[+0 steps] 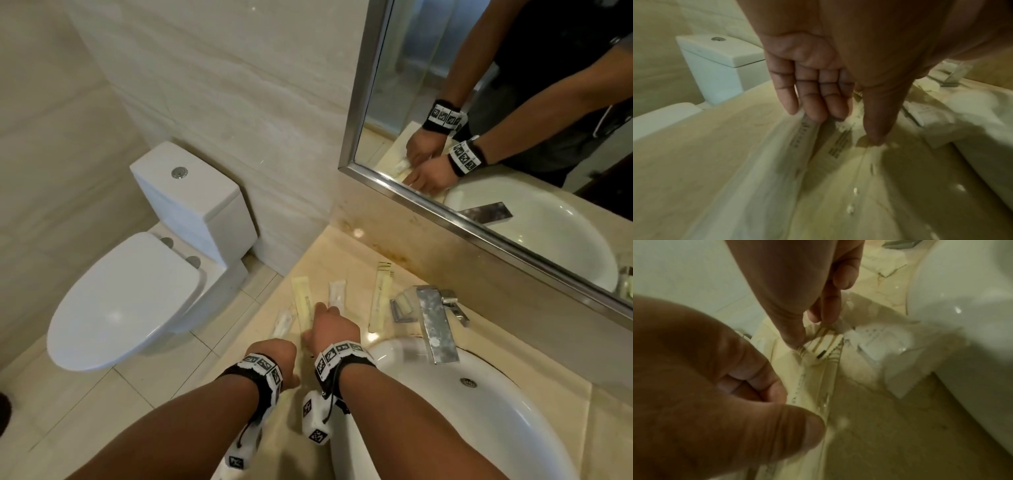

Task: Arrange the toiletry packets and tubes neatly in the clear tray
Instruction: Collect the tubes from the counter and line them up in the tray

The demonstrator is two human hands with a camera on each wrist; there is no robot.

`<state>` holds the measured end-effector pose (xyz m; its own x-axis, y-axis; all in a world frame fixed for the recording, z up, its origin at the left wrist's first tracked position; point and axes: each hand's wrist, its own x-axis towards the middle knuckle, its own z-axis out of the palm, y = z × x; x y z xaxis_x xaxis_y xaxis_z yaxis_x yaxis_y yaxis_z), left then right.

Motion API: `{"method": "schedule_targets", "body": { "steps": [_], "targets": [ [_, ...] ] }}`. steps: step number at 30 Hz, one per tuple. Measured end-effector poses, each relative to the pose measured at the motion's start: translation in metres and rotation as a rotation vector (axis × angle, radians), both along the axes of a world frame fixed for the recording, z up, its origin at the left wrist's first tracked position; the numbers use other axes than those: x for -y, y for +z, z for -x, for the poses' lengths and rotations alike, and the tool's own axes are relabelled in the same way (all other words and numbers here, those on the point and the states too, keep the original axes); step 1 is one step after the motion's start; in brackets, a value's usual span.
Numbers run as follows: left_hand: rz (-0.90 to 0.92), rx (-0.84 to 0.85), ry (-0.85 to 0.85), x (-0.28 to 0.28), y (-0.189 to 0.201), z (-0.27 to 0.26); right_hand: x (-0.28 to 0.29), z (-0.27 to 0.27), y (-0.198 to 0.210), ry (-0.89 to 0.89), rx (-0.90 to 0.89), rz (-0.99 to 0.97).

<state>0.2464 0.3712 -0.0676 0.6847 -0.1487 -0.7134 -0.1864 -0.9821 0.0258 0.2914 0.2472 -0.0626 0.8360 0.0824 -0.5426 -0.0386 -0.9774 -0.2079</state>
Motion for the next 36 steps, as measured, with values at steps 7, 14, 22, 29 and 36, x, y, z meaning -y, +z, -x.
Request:
{"method": "schedule_targets", "body": {
  "steps": [7, 14, 22, 29, 36],
  "targets": [
    [0.024, -0.041, 0.031, 0.002, 0.002, -0.002, -0.002, 0.001, 0.004, -0.16, -0.054, -0.098],
    [0.046, 0.007, 0.024, 0.005, -0.001, 0.005, 0.032, 0.001, 0.026, -0.366, 0.125, -0.156],
    [0.211, -0.024, 0.118, -0.004, 0.008, -0.008, 0.079, -0.011, 0.029, -0.136, 0.081, 0.187],
    [0.366, 0.103, 0.293, -0.007, 0.028, -0.028, 0.07, -0.016, 0.007, -0.543, 0.042, -0.001],
    [0.474, 0.186, 0.458, -0.005, 0.032, -0.04, 0.072, -0.021, 0.003, -0.559, -0.02, -0.062]
  ]
}}
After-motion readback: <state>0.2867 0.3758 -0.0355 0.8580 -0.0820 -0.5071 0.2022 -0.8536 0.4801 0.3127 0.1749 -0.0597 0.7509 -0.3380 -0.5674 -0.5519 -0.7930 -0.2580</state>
